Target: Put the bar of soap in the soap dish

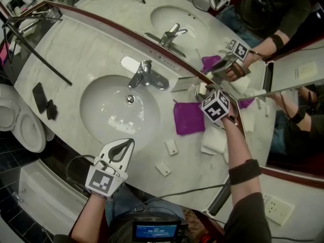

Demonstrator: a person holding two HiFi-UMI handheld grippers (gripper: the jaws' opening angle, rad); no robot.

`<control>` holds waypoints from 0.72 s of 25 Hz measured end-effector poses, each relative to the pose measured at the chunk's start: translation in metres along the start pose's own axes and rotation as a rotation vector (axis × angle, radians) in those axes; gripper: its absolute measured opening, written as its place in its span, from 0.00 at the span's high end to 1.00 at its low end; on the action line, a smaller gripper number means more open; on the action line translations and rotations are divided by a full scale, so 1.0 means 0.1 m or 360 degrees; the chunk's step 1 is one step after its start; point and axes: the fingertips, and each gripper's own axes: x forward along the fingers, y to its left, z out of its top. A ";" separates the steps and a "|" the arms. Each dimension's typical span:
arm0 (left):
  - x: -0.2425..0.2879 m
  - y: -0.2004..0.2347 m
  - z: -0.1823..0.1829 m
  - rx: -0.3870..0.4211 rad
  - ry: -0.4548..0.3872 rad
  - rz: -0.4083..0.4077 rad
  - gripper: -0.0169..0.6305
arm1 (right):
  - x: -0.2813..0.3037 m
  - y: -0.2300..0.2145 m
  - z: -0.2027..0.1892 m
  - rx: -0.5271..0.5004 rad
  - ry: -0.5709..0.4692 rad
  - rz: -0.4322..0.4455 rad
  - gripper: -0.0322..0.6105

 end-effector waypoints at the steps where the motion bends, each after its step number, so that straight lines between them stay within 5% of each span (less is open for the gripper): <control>1: 0.00 0.00 0.00 0.0000 0.0001 0.0001 0.97 | -0.01 -0.01 0.01 0.0070 -0.0019 -0.0008 0.62; 11: 0.03 0.01 0.01 -0.0002 0.0006 -0.0006 0.97 | 0.03 -0.17 -0.05 0.0608 -0.0055 -0.0100 0.58; 18: 0.03 0.03 0.00 -0.0007 0.0011 -0.0002 0.97 | 0.22 -0.16 -0.19 0.0663 0.0023 -0.0075 0.60</control>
